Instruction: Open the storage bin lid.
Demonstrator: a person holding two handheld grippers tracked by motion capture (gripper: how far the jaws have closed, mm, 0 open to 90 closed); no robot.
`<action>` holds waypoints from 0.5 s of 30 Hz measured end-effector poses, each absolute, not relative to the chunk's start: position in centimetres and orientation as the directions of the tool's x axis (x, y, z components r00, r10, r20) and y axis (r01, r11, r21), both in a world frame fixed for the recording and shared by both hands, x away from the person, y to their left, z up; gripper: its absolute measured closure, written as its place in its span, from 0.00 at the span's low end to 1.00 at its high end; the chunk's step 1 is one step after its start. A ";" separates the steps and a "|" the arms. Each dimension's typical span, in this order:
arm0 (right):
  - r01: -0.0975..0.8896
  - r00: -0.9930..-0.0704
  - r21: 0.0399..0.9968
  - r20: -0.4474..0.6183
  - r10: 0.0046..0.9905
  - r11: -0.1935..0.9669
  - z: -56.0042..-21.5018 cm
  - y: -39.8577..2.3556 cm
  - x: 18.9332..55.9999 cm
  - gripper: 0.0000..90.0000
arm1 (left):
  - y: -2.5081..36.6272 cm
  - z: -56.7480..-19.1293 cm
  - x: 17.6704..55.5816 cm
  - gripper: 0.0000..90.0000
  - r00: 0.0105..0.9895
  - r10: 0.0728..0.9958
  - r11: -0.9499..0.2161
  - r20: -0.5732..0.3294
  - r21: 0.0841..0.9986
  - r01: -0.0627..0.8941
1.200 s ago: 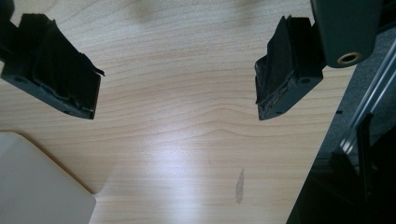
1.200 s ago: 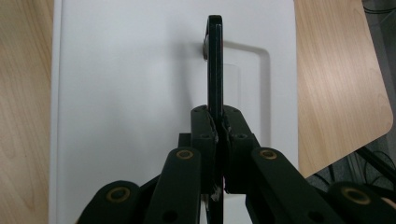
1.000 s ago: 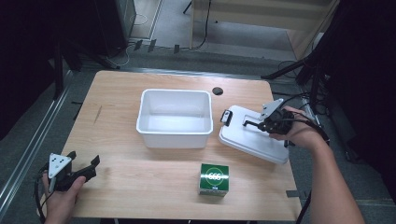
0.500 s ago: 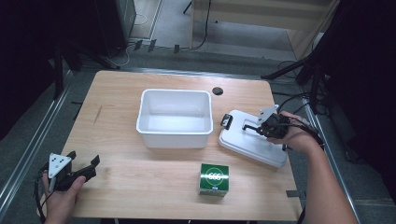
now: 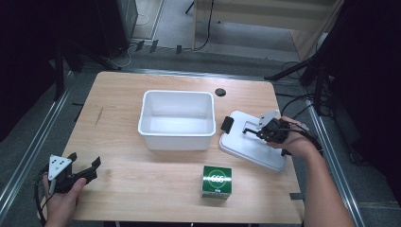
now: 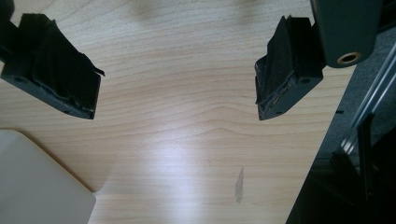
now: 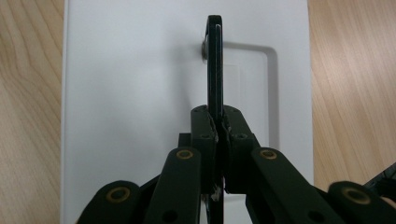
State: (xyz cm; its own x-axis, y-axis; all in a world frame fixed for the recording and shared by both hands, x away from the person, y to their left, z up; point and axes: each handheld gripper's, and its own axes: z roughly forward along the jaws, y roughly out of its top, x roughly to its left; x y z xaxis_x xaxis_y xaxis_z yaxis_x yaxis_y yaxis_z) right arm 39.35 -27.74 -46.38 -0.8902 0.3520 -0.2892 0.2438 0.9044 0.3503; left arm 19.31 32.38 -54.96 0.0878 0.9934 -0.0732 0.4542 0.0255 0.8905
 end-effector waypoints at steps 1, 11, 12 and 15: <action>0.244 -0.889 0.353 -0.292 0.354 0.903 -46.4 -27.7 39.3 0.95 | 32.4 -55.0 19.3 0.16 0.092 0.993 0.022 -0.072 0.891 0.454; 0.283 -0.881 0.351 -0.274 0.387 0.893 -46.7 -27.9 39.2 0.71 | 32.3 -55.0 19.2 0.16 0.097 0.993 0.010 -0.061 0.889 0.457; 0.285 -0.879 0.355 -0.274 0.391 0.890 -46.6 -28.0 39.2 0.67 | 32.2 -55.0 19.2 0.16 0.097 0.993 0.010 -0.061 0.890 0.456; 0.294 -0.873 0.373 -0.269 0.406 0.880 -46.2 -28.4 38.9 0.57 | 32.2 -55.0 19.2 0.16 0.094 0.994 0.010 -0.059 0.890 0.456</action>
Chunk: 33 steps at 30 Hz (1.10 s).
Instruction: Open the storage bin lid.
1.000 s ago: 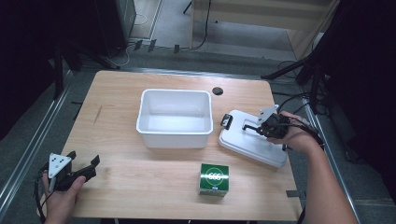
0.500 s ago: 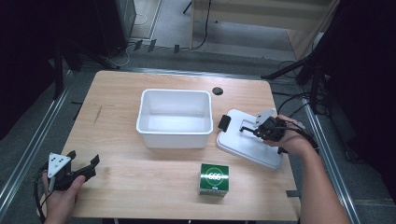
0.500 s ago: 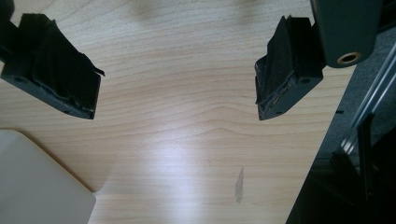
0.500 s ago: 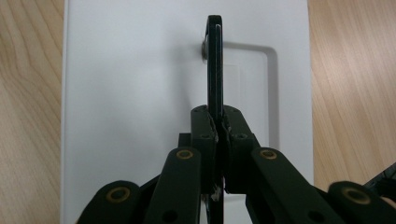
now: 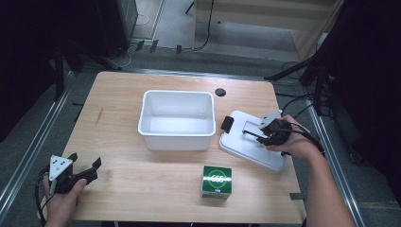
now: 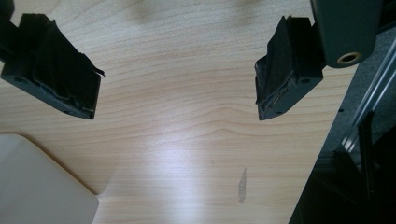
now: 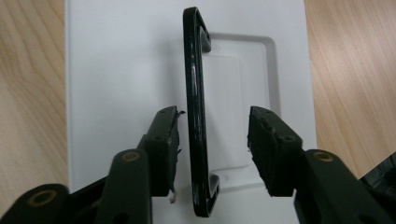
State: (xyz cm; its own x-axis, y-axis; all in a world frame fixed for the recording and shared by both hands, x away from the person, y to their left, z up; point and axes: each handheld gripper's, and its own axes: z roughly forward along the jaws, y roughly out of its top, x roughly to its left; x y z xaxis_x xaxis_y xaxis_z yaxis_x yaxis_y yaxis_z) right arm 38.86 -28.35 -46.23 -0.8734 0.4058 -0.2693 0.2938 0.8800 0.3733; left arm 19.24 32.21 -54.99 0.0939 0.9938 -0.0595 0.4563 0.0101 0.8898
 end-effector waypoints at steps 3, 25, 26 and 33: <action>0.290 -0.880 0.380 -0.255 0.400 0.878 -45.7 -28.4 38.3 0.49 | 32.2 -55.0 19.3 0.16 0.094 0.994 0.008 -0.057 0.889 0.458; 0.257 -0.884 0.408 -0.266 0.384 0.876 -42.4 -28.3 34.6 0.19 | 32.3 -55.0 19.2 0.16 0.080 0.994 0.028 -0.072 0.891 0.453; 0.255 -0.884 0.405 -0.269 0.381 0.878 -42.3 -28.2 34.3 0.18 | 32.3 -55.0 19.2 0.16 0.080 0.994 0.028 -0.072 0.891 0.452; 0.247 -0.896 0.396 -0.254 0.364 0.885 -41.7 -27.3 32.9 0.08 | 32.4 -55.0 19.2 0.16 0.084 0.994 0.027 -0.073 0.891 0.452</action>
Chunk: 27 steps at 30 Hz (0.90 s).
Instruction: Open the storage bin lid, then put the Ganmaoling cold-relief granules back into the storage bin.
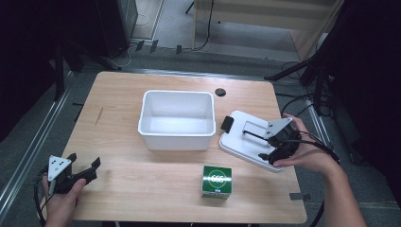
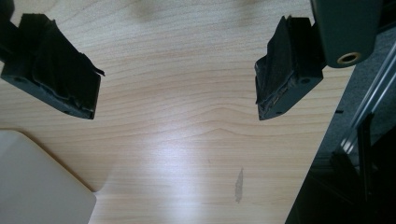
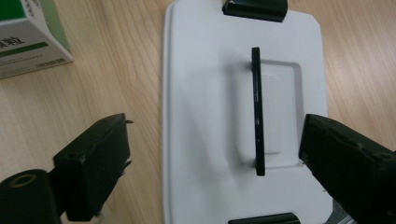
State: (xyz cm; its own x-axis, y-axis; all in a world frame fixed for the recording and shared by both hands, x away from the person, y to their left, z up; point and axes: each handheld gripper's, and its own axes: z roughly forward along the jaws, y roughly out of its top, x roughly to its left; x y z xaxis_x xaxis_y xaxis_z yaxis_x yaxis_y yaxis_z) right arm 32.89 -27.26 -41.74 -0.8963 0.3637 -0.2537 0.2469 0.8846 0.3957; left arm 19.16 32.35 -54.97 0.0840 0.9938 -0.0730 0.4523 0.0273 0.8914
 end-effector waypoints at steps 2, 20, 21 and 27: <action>0.241 -0.901 0.393 -0.250 0.356 0.887 -41.8 -27.0 32.6 0.04 | 32.4 -55.0 19.1 0.16 0.086 0.994 0.024 -0.071 0.891 0.453; 0.184 -0.924 0.400 -0.240 0.297 0.898 -43.2 -23.4 30.0 0.01 | 32.2 -55.0 19.2 0.16 0.095 0.994 0.007 -0.057 0.891 0.455; 0.181 -0.926 0.398 -0.240 0.293 0.899 -43.2 -23.2 29.9 0.01 | 32.2 -55.0 19.2 0.16 0.094 0.994 0.008 -0.057 0.890 0.455; 0.161 -0.936 0.391 -0.230 0.266 0.906 -43.8 -22.0 29.1 0.01 | 32.1 -55.0 19.1 0.16 0.099 0.994 -0.002 -0.049 0.890 0.456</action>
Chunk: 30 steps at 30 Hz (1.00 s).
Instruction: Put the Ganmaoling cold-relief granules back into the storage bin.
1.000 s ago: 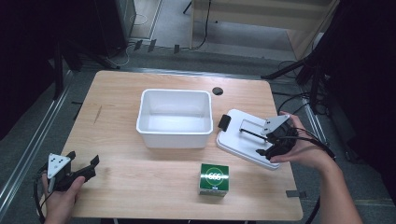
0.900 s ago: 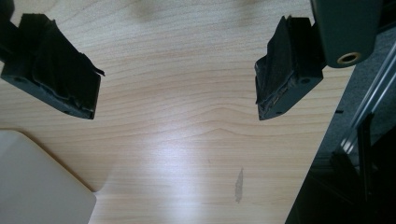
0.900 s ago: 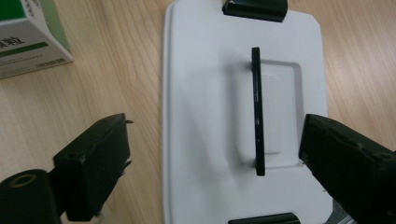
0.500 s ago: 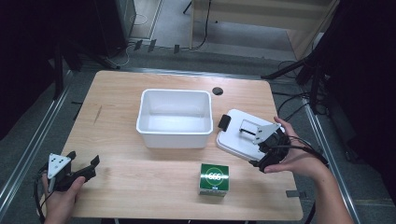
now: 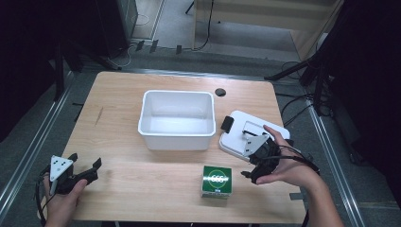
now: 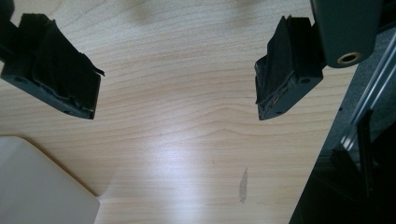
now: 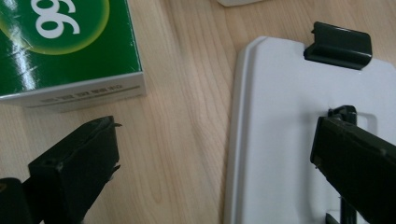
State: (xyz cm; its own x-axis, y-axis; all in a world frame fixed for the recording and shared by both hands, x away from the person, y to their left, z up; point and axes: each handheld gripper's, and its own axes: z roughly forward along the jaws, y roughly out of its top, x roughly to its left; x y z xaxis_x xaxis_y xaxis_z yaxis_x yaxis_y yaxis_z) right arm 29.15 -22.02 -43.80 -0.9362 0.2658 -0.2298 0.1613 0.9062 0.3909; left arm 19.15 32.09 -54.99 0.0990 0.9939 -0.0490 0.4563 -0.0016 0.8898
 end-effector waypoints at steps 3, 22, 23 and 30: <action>0.157 -0.943 0.393 -0.214 0.256 0.906 -44.0 -21.6 28.9 0.01 | 32.1 -55.0 19.2 0.16 0.097 0.994 0.001 -0.051 0.889 0.458; 0.091 -0.972 0.397 -0.165 0.169 0.913 -44.6 -19.1 26.8 0.01 | 32.0 -55.0 19.2 0.16 0.101 0.994 -0.010 -0.041 0.889 0.459; 0.090 -0.973 0.396 -0.160 0.165 0.914 -44.7 -19.0 26.7 0.00 | 32.0 -55.0 19.2 0.16 0.101 0.994 -0.010 -0.041 0.889 0.459; 0.079 -0.981 0.399 -0.130 0.142 0.914 -45.0 -18.3 26.3 0.00 | 32.0 -55.0 19.2 0.16 0.102 0.994 -0.010 -0.041 0.889 0.458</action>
State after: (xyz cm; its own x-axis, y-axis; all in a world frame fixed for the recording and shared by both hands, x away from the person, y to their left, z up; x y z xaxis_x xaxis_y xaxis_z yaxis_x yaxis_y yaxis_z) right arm 26.34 -18.31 -45.00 -0.9813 0.1420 -0.1297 0.0795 0.9136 0.3988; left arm 19.17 31.99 -55.01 0.1015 0.9940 -0.0413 0.4583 -0.0099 0.8887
